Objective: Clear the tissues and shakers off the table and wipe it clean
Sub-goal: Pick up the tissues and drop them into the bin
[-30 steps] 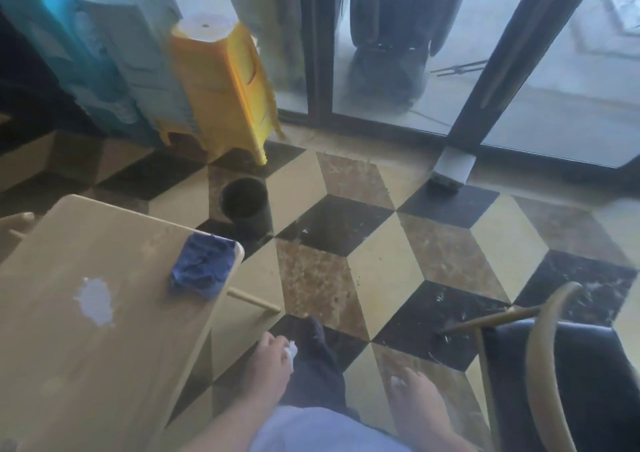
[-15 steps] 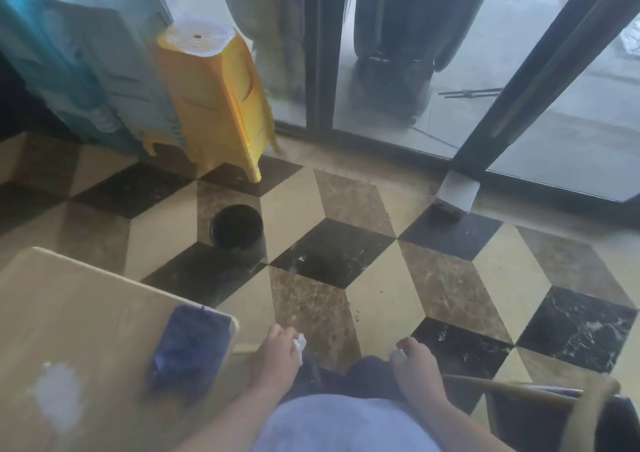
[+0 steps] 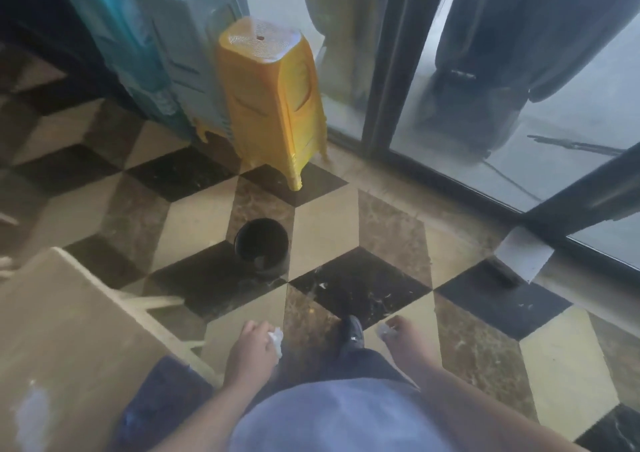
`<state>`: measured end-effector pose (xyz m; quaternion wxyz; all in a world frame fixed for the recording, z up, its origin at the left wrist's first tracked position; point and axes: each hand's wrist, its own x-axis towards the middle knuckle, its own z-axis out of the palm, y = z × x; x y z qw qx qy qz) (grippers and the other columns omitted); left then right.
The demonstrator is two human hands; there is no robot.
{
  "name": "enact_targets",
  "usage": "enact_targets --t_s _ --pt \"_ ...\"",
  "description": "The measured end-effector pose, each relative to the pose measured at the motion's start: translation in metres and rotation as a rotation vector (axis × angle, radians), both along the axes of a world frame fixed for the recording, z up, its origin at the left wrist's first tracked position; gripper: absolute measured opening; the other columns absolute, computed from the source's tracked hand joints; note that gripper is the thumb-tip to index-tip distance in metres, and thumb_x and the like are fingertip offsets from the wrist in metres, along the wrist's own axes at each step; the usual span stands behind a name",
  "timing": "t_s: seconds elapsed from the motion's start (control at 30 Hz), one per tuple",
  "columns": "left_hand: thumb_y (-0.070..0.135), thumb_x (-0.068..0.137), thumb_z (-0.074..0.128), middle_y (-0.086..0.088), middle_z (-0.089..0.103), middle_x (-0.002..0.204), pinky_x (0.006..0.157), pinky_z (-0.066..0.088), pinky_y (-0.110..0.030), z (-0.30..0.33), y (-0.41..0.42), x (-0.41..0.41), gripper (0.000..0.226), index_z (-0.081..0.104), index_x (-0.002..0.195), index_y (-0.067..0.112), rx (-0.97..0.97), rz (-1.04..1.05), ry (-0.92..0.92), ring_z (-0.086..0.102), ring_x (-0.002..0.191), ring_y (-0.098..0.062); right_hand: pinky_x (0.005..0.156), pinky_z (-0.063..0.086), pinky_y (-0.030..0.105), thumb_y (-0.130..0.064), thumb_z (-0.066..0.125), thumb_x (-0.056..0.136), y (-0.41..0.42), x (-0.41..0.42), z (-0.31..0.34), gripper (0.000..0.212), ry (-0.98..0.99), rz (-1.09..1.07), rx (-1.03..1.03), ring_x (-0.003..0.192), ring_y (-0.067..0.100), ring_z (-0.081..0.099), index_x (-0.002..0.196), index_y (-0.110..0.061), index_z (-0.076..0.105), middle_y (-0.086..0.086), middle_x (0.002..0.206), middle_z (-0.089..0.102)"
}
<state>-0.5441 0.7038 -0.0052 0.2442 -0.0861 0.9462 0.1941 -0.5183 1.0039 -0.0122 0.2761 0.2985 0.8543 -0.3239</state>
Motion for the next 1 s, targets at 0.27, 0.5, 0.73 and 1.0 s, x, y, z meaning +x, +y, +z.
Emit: enact_targets --t_s 0.27,0.5,0.73,1.0 --pt "0.017 0.093 0.052 0.006 0.048 0.108 0.069 0.052 -0.036 0.002 0.021 -0.045 0.014 0.06 0.102 0.023 0.029 0.307 0.056 0.058 0.077 -0.018 0.057 0.043 0.03 -0.039 0.053 0.093 -0.013 -0.113 0.001 0.013 -0.05 0.302 -0.058 0.073 0.012 0.06 0.089 -0.027 0.057 -0.007 0.086 0.065" --pt "0.009 0.09 0.05 0.002 0.05 0.105 0.069 0.046 -0.035 -0.01 0.0 -0.102 0.019 0.062 0.101 0.019 0.082 0.45 0.019 0.055 0.081 -0.023 0.063 0.045 0.032 -0.016 0.053 0.085 -0.043 -0.183 -0.017 0.013 -0.13 0.51 -0.008 0.082 0.017 0.058 0.091 -0.027 0.056 -0.002 0.095 0.063" --pt "0.009 0.093 0.05 -0.001 0.05 0.114 0.069 0.035 -0.028 -0.03 -0.046 -0.187 0.028 0.066 0.114 0.018 0.18 0.516 -0.029 0.049 0.081 -0.018 0.074 0.051 0.028 -0.01 0.053 0.088 -0.08 -0.266 -0.021 0.036 -0.13 0.475 0.01 0.089 0.019 0.065 0.115 -0.026 0.07 0.003 0.109 0.07" --pt "0.011 0.091 0.048 0.003 0.052 0.103 0.075 0.051 -0.039 -0.088 -0.08 -0.249 0.025 0.065 0.107 0.022 0.188 0.625 -0.066 0.058 0.086 -0.023 0.076 0.054 0.03 -0.014 0.051 0.091 -0.146 -0.346 -0.07 0.027 -0.165 0.57 -0.054 0.089 0.013 0.062 0.11 -0.027 0.065 -0.004 0.105 0.067"
